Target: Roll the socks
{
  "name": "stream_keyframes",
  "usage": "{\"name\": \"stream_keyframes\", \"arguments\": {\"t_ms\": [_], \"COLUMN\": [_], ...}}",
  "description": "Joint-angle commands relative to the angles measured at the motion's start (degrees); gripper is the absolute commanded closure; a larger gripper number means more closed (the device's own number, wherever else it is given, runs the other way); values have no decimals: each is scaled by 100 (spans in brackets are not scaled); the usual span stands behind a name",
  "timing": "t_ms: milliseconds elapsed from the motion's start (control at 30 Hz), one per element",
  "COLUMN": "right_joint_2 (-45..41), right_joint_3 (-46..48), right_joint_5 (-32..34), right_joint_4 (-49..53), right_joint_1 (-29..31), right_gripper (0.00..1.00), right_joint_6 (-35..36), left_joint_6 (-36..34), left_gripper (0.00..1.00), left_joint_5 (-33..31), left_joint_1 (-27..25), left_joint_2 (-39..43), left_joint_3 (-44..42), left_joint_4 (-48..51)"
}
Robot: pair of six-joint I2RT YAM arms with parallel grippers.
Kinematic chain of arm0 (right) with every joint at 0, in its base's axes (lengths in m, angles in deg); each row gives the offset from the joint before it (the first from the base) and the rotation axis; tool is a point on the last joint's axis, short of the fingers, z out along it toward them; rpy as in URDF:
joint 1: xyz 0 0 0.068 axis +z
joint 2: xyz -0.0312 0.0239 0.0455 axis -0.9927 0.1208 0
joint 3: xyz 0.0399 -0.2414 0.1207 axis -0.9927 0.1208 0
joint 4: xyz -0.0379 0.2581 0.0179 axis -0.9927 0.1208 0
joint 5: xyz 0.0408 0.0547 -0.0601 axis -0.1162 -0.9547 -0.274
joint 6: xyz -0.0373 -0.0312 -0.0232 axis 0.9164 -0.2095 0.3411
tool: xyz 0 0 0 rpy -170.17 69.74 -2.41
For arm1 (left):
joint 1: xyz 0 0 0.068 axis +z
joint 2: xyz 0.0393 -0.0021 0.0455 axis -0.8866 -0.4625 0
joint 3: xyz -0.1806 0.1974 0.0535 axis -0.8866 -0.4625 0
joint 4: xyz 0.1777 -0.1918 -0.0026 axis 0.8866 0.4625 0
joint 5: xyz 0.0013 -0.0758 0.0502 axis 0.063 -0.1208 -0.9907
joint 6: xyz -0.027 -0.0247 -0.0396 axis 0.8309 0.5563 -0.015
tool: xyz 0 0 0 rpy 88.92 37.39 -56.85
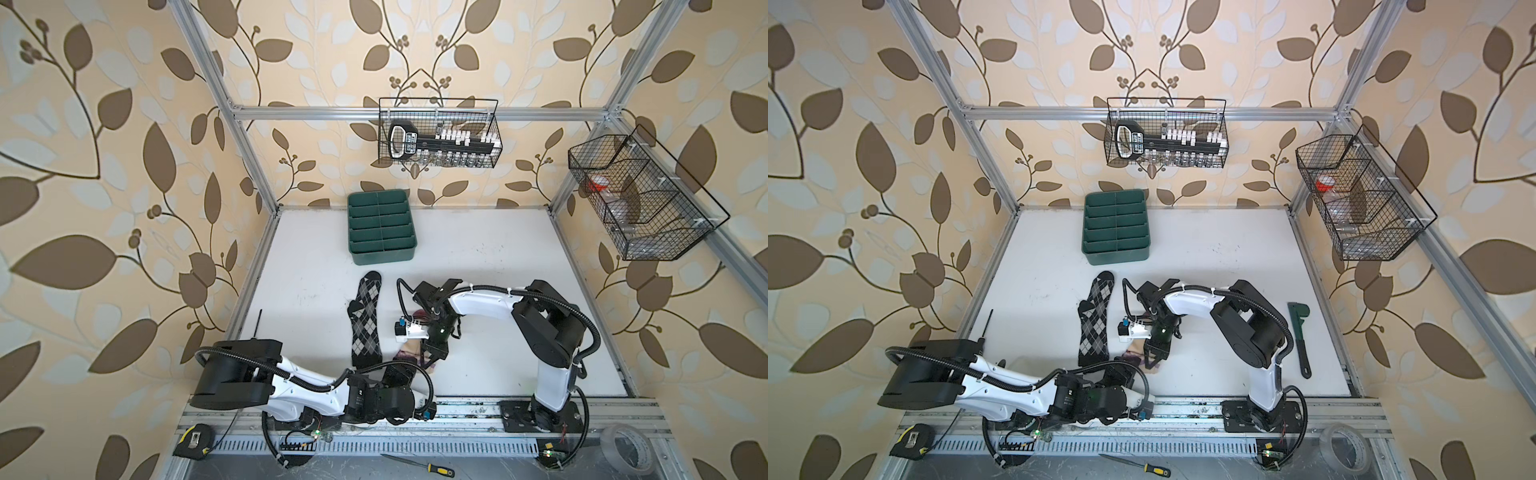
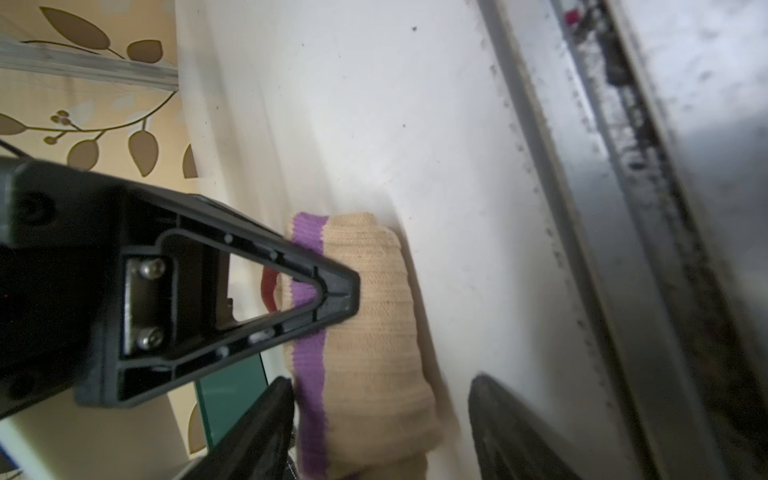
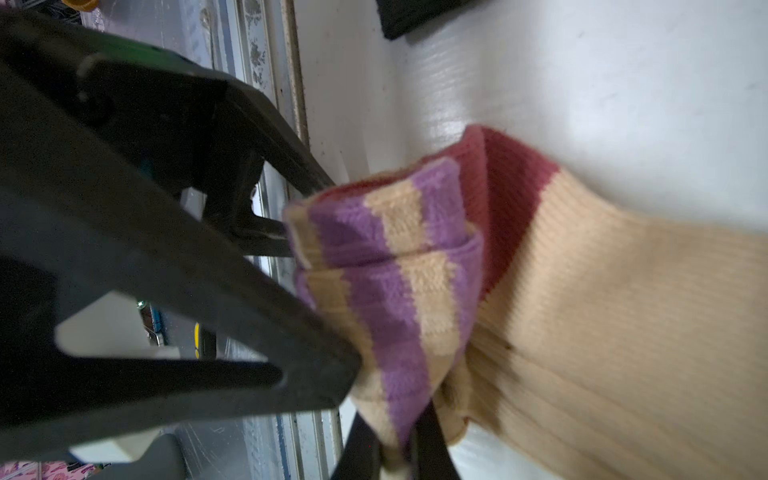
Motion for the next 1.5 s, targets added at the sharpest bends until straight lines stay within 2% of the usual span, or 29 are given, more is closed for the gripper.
{"name": "stream_keyframes", "arguments": {"t_ms": [0, 367, 733, 767, 1000, 1067, 1133, 1267, 1333, 1467], "right_joint_2": [-57, -405, -341, -353, -585, -851, -1268, -2456, -3102, -4601], "right_joint_3": [108, 355, 344, 344, 450, 593, 755, 927, 1012, 1329], "right_joint_5": [118, 47, -4, 4, 302, 386, 532, 1225, 1862, 3633], "right_joint_4": [109, -54, -71, -78, -310, -465, -571, -905, -1186, -2024], "right_joint_1": [39, -32, -64, -68, -100, -160, -290, -700, -973, -1347], "right_gripper": [93, 93, 92, 90, 59, 53, 51, 51, 51, 51], "right_joint_6": [114, 97, 84, 87, 73, 152, 262, 193, 57, -131], "left_joint_6": [148, 347, 435, 457, 605, 686, 769, 928, 971, 1146], "left_gripper": [33, 38, 57, 58, 73, 73, 73, 72, 72, 71], "left_joint_5": [-8, 149, 308, 351, 761, 880, 1049, 1881, 2403, 3527], "left_joint_1": [65, 191, 196, 187, 192, 216, 266, 608, 920, 1531], "left_joint_2": [-351, -713, -870, -872, -900, -828, -692, -240, -27, 316], "left_joint_3": [21, 77, 165, 203, 411, 501, 550, 811, 982, 1290], "left_joint_4": [-199, -125, 59, 129, 645, 825, 967, 1610, 1998, 2499]}}
